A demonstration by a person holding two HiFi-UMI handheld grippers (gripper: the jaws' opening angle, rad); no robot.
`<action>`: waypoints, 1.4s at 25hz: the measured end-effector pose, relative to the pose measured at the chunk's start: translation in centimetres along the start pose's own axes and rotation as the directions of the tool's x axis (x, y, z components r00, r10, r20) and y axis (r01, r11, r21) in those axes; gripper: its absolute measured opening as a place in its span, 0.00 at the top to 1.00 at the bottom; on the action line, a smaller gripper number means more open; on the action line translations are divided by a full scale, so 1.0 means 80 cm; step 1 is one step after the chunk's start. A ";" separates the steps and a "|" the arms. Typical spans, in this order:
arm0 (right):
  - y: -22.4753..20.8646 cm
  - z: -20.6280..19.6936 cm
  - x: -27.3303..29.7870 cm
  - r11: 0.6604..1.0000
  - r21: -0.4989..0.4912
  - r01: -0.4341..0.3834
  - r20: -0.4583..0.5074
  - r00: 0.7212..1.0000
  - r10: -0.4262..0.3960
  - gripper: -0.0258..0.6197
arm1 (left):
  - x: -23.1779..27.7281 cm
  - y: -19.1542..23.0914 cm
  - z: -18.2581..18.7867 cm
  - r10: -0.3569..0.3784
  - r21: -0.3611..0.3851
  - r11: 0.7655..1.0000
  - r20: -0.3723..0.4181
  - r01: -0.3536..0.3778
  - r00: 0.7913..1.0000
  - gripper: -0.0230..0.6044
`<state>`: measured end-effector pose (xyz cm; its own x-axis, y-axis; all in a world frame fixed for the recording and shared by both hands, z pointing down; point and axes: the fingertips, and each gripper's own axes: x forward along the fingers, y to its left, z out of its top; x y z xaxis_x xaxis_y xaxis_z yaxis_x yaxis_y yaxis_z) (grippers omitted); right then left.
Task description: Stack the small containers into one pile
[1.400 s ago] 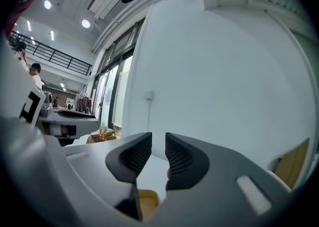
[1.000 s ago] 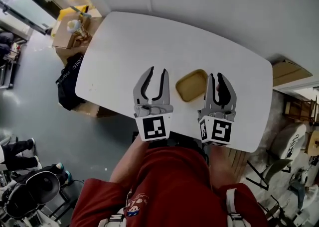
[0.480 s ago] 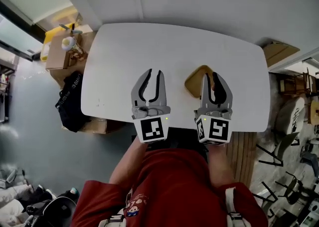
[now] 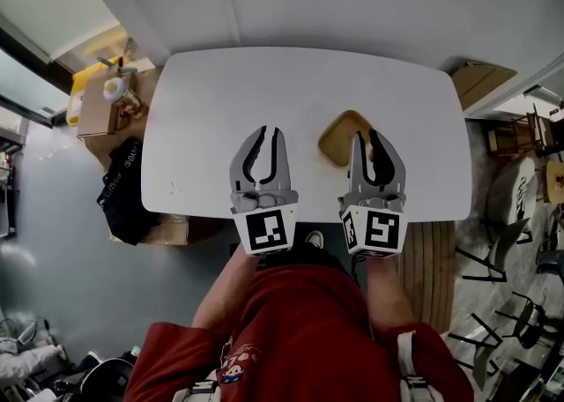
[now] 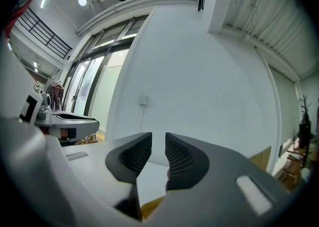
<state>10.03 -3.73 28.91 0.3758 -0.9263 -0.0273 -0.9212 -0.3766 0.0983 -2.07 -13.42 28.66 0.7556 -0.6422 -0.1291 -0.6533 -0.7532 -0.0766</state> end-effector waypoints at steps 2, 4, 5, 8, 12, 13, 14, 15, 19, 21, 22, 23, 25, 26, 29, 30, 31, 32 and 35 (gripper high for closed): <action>-0.002 0.000 -0.002 1.000 0.019 -0.004 0.007 1.000 0.004 0.83 | -0.001 -0.003 0.005 0.006 0.008 1.000 0.008 -0.006 1.000 0.89; -0.006 0.001 -0.004 0.999 0.041 -0.011 0.010 1.000 0.011 0.83 | -0.002 -0.008 0.010 0.015 0.005 1.000 0.013 -0.015 1.000 0.89; -0.008 0.002 -0.005 0.999 0.049 -0.014 0.012 1.000 0.013 0.83 | -0.003 -0.011 0.011 0.020 0.007 1.000 0.014 -0.020 1.000 0.89; -0.013 0.007 -0.006 0.998 0.050 -0.027 0.023 0.999 0.026 0.83 | -0.003 -0.018 0.017 0.033 0.016 0.999 0.016 -0.033 0.999 0.90; -0.019 0.008 -0.006 0.998 0.048 -0.040 0.026 0.999 0.039 0.83 | -0.002 -0.026 0.020 0.044 0.015 0.999 0.020 -0.044 0.999 0.92; -0.021 0.007 -0.007 0.998 0.049 -0.043 0.026 0.999 0.042 0.84 | 0.000 -0.029 0.021 0.042 0.022 0.999 0.020 -0.043 0.999 0.93; -0.024 0.006 -0.008 0.998 0.051 -0.045 0.026 0.999 0.044 0.84 | 0.001 -0.033 0.021 0.041 0.030 0.999 0.020 -0.041 0.999 0.94; -0.026 0.006 -0.009 0.997 0.053 -0.049 0.026 0.999 0.047 0.85 | 0.002 -0.038 0.022 0.039 0.038 0.999 0.020 -0.040 0.999 0.94; -0.036 0.002 -0.011 0.997 0.047 -0.055 0.032 0.998 0.054 0.91 | 0.008 -0.054 0.022 0.028 0.057 0.998 0.019 -0.029 0.999 0.96; -0.038 0.000 -0.010 0.998 0.047 -0.052 0.034 0.998 0.050 0.94 | 0.011 -0.059 0.021 0.020 0.063 0.998 0.016 -0.021 1.000 0.96; -0.038 0.001 -0.010 0.998 0.044 -0.054 0.034 0.998 0.053 0.96 | 0.012 -0.061 0.021 0.019 0.065 0.998 0.015 -0.019 1.000 0.96; -0.037 0.001 -0.009 0.998 0.039 -0.058 0.032 0.998 0.057 0.96 | 0.013 -0.062 0.021 0.018 0.064 0.998 0.016 -0.019 1.000 0.96; -0.039 -0.001 -0.009 0.998 0.032 -0.061 0.027 0.998 0.060 0.96 | 0.015 -0.065 0.021 0.018 0.063 0.998 0.018 -0.019 1.000 0.96; -0.041 -0.002 -0.009 0.998 0.030 -0.062 0.024 0.998 0.061 0.96 | 0.016 -0.067 0.021 0.017 0.064 0.998 0.014 -0.018 1.000 0.96; -0.045 -0.002 -0.005 0.998 0.017 -0.068 0.022 0.997 0.067 0.96 | 0.022 -0.067 0.021 0.016 0.064 0.998 0.008 -0.016 1.000 0.96; -0.046 -0.001 -0.003 0.998 0.013 -0.069 0.021 0.997 0.069 0.96 | 0.024 -0.066 0.020 0.016 0.066 0.998 0.007 -0.017 1.000 0.96; -0.046 -0.001 -0.002 0.998 0.010 -0.069 0.019 0.997 0.069 0.96 | 0.027 -0.065 0.020 0.015 0.071 0.997 0.007 -0.016 1.000 0.96; -0.047 -0.002 0.000 0.998 0.007 -0.069 0.017 0.998 0.068 0.96 | 0.029 -0.064 0.020 0.013 0.077 0.997 0.010 -0.014 1.000 0.96; -0.045 -0.004 0.006 0.997 -0.003 -0.077 0.012 0.997 0.077 0.96 | 0.035 -0.060 0.021 0.012 0.071 0.997 0.024 -0.014 1.000 0.96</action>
<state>13.56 -2.83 28.85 0.3028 -0.9525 -0.0312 -0.9470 -0.3044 0.1028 3.07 -11.36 27.03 0.7460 -0.6478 -0.1541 -0.6656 -0.7321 -0.1447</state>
